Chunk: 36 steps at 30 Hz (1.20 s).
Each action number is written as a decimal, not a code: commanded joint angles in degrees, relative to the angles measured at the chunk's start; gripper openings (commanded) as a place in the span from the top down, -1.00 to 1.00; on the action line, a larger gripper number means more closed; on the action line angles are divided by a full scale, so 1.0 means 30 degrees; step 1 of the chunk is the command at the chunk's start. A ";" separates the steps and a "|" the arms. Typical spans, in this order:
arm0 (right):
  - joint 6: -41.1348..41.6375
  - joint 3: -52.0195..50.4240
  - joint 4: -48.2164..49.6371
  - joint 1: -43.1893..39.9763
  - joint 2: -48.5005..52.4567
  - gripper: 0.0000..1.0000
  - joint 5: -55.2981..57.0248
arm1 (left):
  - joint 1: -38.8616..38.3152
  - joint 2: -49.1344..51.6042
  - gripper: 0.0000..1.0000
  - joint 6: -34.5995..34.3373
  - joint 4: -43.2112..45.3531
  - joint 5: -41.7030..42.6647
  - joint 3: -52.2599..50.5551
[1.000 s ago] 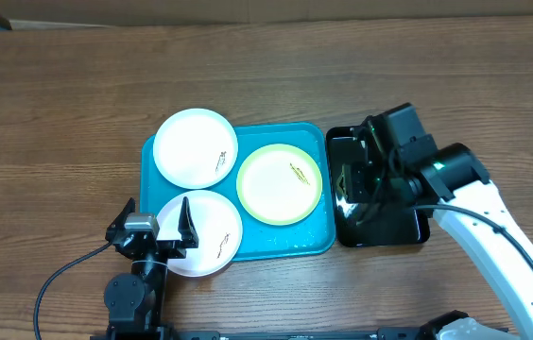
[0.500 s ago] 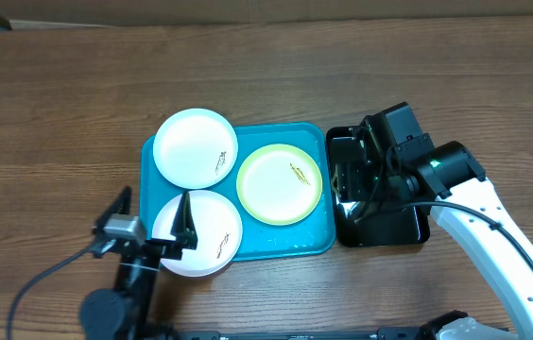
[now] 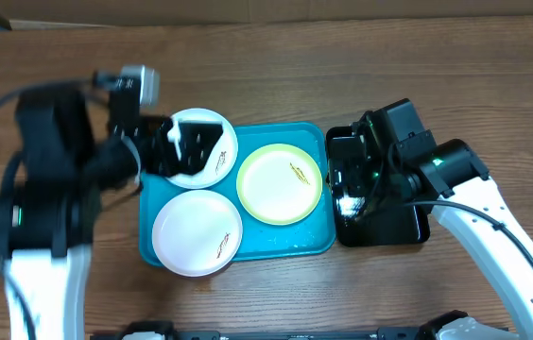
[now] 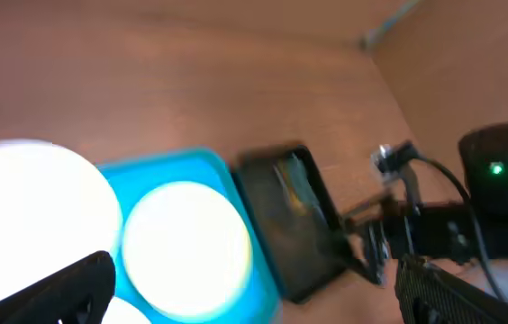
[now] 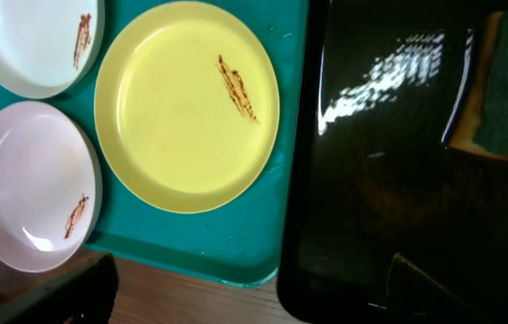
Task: Clean dirty plates on tray and stack at the side
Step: 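Raise the right gripper and move it over the black tray, then lower the left gripper onto the yellow plate's rim and grip it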
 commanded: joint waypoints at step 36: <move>0.1472 0.2011 -0.1887 -0.3577 0.0444 -0.86 0.2055 | -0.7796 1.3209 0.11 -0.6878 -0.5610 -1.0032 0.0466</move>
